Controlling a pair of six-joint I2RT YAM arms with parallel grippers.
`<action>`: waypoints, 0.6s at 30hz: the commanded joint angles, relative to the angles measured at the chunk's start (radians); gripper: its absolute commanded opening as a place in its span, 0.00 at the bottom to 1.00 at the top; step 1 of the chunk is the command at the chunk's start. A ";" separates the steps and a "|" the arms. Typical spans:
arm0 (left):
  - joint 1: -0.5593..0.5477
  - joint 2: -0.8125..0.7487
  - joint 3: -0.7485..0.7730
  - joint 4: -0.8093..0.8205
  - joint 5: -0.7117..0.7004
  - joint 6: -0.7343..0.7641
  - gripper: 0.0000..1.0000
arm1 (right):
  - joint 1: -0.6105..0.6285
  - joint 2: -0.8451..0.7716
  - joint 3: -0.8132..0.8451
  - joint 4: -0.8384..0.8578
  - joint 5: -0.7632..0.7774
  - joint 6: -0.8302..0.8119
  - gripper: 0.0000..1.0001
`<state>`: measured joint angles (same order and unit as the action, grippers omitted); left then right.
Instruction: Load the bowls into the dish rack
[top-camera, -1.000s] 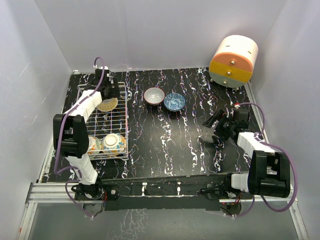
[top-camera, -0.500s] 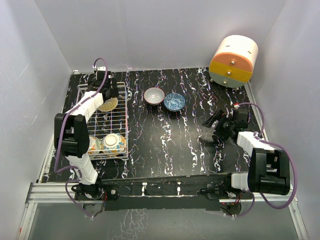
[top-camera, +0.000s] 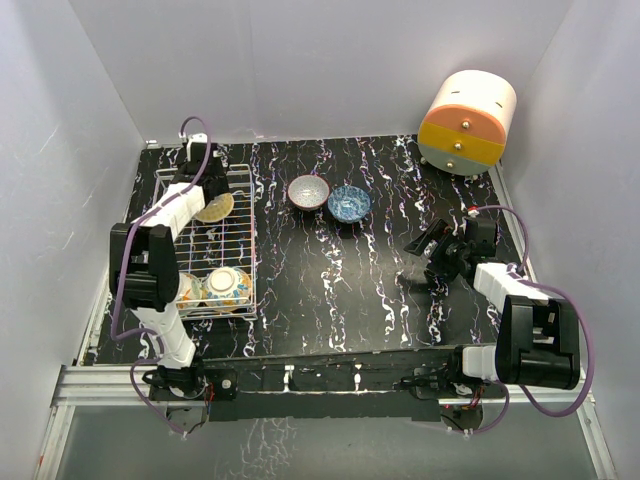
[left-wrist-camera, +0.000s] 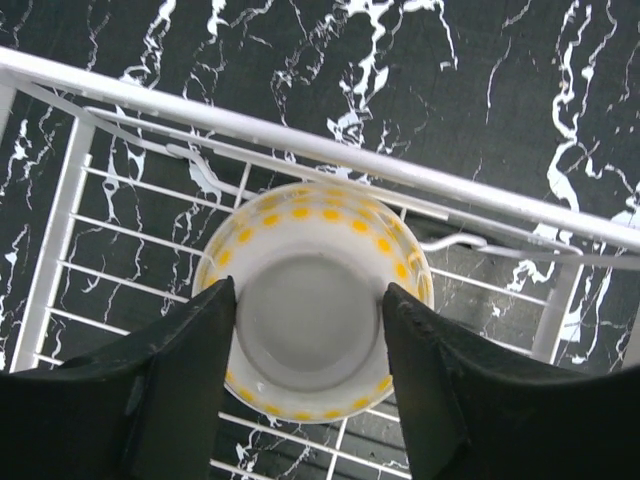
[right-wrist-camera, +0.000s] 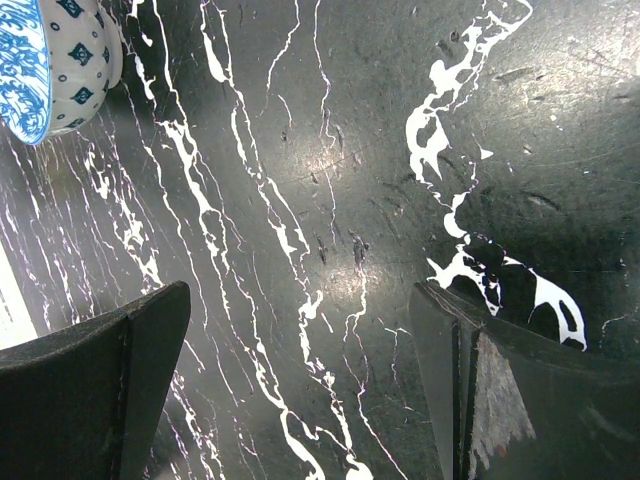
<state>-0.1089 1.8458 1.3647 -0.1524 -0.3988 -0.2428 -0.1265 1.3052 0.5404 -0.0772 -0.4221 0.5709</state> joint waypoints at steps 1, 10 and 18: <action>0.017 -0.016 -0.036 -0.014 -0.008 -0.008 0.49 | -0.007 0.002 0.033 0.051 -0.005 -0.008 0.94; 0.033 -0.092 -0.102 -0.111 -0.054 -0.069 0.37 | -0.008 -0.001 0.030 0.054 -0.013 -0.007 0.94; 0.045 -0.278 -0.239 -0.189 -0.114 -0.126 0.38 | -0.010 -0.005 0.014 0.071 -0.037 0.001 0.94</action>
<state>-0.0750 1.6707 1.1908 -0.2123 -0.4541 -0.3431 -0.1287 1.3113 0.5404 -0.0742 -0.4313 0.5709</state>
